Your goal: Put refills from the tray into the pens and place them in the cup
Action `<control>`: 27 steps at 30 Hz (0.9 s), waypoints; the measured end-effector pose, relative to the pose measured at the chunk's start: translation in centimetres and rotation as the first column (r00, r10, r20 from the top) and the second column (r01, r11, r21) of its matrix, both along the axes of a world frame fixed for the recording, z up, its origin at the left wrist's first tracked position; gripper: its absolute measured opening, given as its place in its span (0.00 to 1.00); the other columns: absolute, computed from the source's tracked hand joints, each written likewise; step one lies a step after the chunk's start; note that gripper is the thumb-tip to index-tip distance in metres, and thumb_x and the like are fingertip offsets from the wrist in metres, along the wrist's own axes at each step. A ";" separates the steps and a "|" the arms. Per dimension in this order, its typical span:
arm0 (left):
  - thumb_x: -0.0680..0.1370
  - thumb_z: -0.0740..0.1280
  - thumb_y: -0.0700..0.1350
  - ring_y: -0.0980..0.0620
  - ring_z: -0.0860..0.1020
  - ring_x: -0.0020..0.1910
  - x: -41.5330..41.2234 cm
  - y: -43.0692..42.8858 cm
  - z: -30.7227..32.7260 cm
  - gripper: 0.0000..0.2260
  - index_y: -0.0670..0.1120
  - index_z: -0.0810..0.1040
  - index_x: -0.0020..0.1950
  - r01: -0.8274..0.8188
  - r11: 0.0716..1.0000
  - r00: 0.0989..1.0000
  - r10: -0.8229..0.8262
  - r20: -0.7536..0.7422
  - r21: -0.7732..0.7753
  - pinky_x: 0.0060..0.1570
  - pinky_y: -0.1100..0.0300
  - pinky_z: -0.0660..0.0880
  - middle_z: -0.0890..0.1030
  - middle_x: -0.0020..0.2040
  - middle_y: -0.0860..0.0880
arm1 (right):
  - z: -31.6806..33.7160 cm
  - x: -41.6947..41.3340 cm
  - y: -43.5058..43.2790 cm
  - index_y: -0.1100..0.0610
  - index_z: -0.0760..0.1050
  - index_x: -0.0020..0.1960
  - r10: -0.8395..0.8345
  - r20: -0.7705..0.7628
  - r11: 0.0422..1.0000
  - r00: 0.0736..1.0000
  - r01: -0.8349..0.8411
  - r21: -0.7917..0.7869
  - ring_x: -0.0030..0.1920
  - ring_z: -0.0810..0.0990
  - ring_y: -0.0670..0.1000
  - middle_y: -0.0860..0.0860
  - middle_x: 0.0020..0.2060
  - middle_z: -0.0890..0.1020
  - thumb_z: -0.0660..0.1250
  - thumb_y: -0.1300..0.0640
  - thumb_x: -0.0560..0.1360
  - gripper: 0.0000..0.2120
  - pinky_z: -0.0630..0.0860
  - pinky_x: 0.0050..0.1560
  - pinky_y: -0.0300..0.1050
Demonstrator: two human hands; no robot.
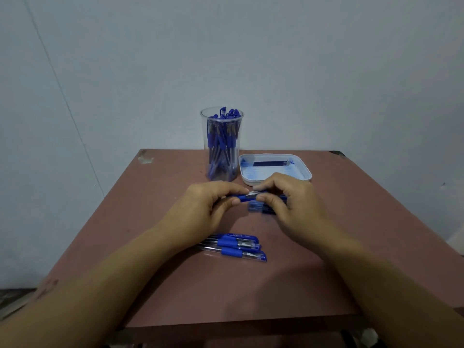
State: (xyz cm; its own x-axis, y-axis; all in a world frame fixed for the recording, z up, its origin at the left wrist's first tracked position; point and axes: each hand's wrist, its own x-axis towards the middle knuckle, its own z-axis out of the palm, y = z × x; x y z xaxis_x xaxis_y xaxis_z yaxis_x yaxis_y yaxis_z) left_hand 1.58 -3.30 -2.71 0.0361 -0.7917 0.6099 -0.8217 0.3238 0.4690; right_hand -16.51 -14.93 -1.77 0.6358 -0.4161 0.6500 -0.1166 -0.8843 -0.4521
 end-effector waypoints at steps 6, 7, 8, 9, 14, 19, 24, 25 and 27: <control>0.80 0.66 0.41 0.63 0.80 0.47 0.6 0.2 0.0 0.13 0.54 0.81 0.61 0.015 0.992 0.999 -0.009 -0.046 0.124 0.48 0.72 0.73 0.83 0.47 0.59 | 0.2 -0.9 -0.9 0.52 0.81 0.47 -0.036 0.029 0.999 0.999 0.036 0.008 0.44 0.79 0.38 0.35 0.40 0.79 0.70 0.65 0.74 0.08 0.71 0.44 0.27; 0.80 0.66 0.40 0.62 0.80 0.46 0.9 0.3 0.0 0.13 0.54 0.81 0.61 0.001 0.990 0.998 0.007 -0.059 0.139 0.47 0.73 0.72 0.83 0.46 0.59 | 0.3 -1.2 -1.3 0.51 0.81 0.46 -0.056 0.031 0.998 0.998 0.055 0.043 0.44 0.80 0.39 0.36 0.40 0.81 0.70 0.65 0.75 0.09 0.73 0.44 0.29; 0.80 0.66 0.41 0.60 0.80 0.45 1.3 0.4 0.0 0.13 0.54 0.81 0.61 -0.013 0.991 0.997 0.022 -0.072 0.137 0.46 0.74 0.72 0.83 0.45 0.59 | 0.3 -1.5 -1.6 0.50 0.80 0.46 -0.064 0.010 0.996 0.998 0.063 0.071 0.44 0.80 0.41 0.38 0.41 0.82 0.70 0.64 0.75 0.09 0.75 0.45 0.33; 0.79 0.67 0.41 0.58 0.81 0.45 1.6 0.4 0.0 0.12 0.54 0.81 0.61 -0.026 0.992 0.996 0.035 -0.078 0.121 0.45 0.74 0.72 0.83 0.46 0.60 | 0.2 -1.6 -1.7 0.48 0.80 0.46 -0.054 -0.031 0.994 0.998 0.056 0.092 0.44 0.81 0.42 0.39 0.41 0.83 0.71 0.62 0.75 0.09 0.76 0.45 0.37; 0.76 0.70 0.48 0.65 0.79 0.43 1.6 0.0 0.1 0.11 0.49 0.83 0.57 -0.050 0.998 0.998 0.051 -0.047 0.034 0.43 0.76 0.70 0.81 0.44 0.63 | -0.1 -0.8 -1.1 0.40 0.76 0.45 0.033 -0.295 0.999 0.955 -0.025 0.033 0.47 0.74 0.41 0.38 0.42 0.77 0.71 0.48 0.73 0.05 0.70 0.47 0.38; 0.76 0.68 0.58 0.63 0.81 0.47 2.3 0.2 -0.1 0.14 0.54 0.83 0.58 -0.074 0.996 0.991 0.079 0.110 -0.048 0.46 0.64 0.78 0.84 0.50 0.59 | -0.5 -1.0 -1.2 0.42 0.80 0.49 0.022 -0.456 0.998 0.890 -0.046 -0.043 0.51 0.69 0.41 0.38 0.44 0.74 0.68 0.39 0.73 0.09 0.67 0.55 0.41; 0.77 0.67 0.57 0.60 0.82 0.44 2.2 0.3 0.1 0.14 0.54 0.83 0.58 -0.035 0.997 0.993 0.043 0.111 -0.072 0.42 0.57 0.79 0.84 0.49 0.58 | -0.5 -0.3 -0.6 0.45 0.78 0.51 -0.013 -0.183 1.000 0.983 0.009 -0.021 0.47 0.74 0.41 0.38 0.41 0.76 0.63 0.39 0.74 0.13 0.67 0.45 0.33; 0.76 0.67 0.57 0.60 0.81 0.44 2.1 0.2 0.1 0.14 0.54 0.83 0.58 -0.022 0.997 0.994 0.029 0.103 -0.068 0.42 0.57 0.79 0.84 0.48 0.58 | -0.4 0.0 -0.3 0.46 0.78 0.51 -0.001 -0.126 1.000 0.992 0.001 -0.002 0.45 0.75 0.42 0.37 0.40 0.76 0.64 0.40 0.75 0.12 0.67 0.44 0.33; 0.76 0.68 0.55 0.60 0.81 0.44 1.9 0.1 0.1 0.13 0.53 0.83 0.58 -0.005 0.997 0.996 0.012 0.087 -0.071 0.42 0.58 0.79 0.84 0.48 0.58 | -0.3 0.2 0.1 0.49 0.80 0.49 0.024 -0.057 1.000 0.998 -0.024 0.001 0.42 0.76 0.41 0.36 0.38 0.77 0.66 0.46 0.77 0.08 0.68 0.42 0.30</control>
